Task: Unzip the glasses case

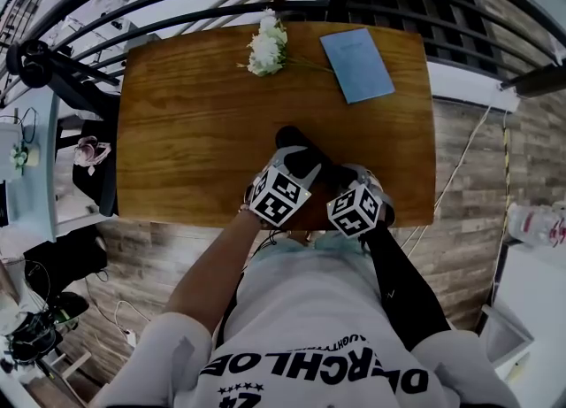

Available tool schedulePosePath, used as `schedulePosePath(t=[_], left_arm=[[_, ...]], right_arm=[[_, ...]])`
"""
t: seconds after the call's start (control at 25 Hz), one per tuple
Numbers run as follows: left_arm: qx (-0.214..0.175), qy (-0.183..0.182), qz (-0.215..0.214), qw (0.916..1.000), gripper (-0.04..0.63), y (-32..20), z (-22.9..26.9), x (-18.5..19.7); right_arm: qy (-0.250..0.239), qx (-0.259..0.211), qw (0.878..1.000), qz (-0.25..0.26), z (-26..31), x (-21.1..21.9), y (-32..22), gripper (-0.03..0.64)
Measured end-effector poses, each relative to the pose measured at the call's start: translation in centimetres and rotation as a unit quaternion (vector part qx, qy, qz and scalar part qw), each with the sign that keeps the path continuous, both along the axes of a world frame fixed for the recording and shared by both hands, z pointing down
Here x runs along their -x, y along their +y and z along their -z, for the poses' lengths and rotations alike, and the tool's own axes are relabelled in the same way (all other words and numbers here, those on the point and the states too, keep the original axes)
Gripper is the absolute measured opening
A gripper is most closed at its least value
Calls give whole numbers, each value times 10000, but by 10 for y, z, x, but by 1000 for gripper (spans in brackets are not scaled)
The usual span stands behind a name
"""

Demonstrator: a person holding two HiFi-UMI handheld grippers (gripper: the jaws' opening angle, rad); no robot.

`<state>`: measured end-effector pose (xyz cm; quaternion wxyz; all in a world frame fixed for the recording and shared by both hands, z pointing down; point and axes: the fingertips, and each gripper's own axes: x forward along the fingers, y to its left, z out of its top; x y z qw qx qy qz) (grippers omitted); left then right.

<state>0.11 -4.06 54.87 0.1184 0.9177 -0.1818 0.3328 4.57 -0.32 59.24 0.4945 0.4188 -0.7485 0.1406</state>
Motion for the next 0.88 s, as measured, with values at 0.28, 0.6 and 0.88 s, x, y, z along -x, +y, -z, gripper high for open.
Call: schedulePosePath(t=[0.28, 0.6, 0.88], left_arm=[[-41, 63, 45, 10000, 146, -1, 0, 0], [-283, -110, -351, 9989, 152, -1, 6, 5], [-507, -198, 147, 9984, 152, -8, 22, 53]], right_arm=[[172, 13, 9998, 71, -1, 1, -13, 35], [-24, 21, 9998, -196, 3, -2, -5, 74], [-1152, -15, 9920, -512, 31, -5, -4, 223]])
